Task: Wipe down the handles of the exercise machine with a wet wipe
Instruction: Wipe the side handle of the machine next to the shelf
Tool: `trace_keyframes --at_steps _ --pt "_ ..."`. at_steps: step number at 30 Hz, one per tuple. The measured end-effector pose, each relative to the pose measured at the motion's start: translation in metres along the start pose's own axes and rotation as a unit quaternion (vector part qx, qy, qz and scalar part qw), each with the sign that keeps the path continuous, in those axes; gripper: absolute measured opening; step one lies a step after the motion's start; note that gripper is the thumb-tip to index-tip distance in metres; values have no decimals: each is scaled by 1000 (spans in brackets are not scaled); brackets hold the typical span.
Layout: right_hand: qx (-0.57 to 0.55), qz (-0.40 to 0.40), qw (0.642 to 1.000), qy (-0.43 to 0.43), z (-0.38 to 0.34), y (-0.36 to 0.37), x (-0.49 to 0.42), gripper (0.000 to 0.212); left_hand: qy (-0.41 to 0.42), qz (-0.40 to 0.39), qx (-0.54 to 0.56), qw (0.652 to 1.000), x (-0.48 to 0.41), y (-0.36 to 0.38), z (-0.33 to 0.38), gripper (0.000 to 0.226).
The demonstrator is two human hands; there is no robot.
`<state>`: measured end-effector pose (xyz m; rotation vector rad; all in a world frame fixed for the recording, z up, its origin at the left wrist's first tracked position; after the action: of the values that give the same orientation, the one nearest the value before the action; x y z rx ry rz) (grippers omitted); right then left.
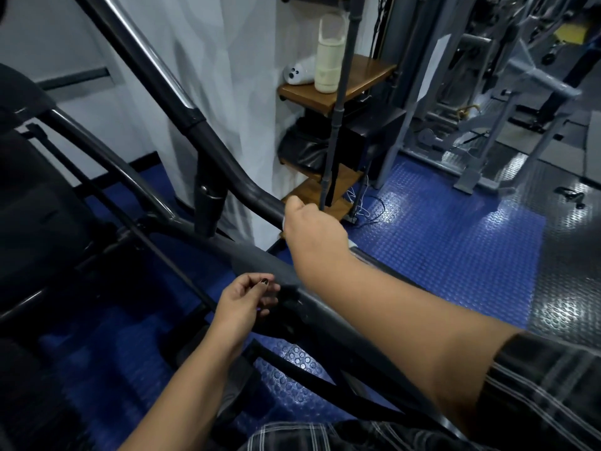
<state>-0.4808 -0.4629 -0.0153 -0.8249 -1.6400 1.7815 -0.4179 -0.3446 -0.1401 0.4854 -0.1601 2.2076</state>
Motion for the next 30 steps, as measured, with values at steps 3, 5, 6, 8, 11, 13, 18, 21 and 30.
trace_keyframes --at_steps 3,5,6,8,11,13,18,21,30 --pt "-2 14 999 -31 -18 -1 -23 49 12 15 3 1000 4 -10 2 19" --pt "-35 -3 998 -46 -22 -1 -36 44 16 22 7 1000 6 -17 3 19" --pt "-67 -22 996 -54 -22 0 -38 43 17 26 6 1000 7 -20 3 19" --pt "-91 -41 992 -78 -21 -1 -36 45 17 33 -1 999 10 -26 3 19" --pt "-33 -29 992 -118 -17 -4 -15 71 15 43 -1 999 14 -30 2 18" --pt "-9 -15 992 -123 -9 -2 2 92 16 43 3 999 15 -29 3 18" --pt "-3 31 994 -103 21 -5 48 98 24 29 -1 999 16 -19 8 18" --pt "4 26 996 -83 39 -5 71 71 25 21 -10 999 17 -14 9 19" --pt "83 14 996 1 27 -2 51 37 20 29 -1 999 8 -24 4 17"
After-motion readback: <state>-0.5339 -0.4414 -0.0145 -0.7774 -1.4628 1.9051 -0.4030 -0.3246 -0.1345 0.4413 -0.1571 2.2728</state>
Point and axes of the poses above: each hand's wrist, its own x-axis away from the middle knuckle, its own y-axis out of the palm, z = x × y, the point moved 8 cm from there along -x, towards the middle knuckle, and after that the axes turned 1 degree about -y, right-handed, at the moved point
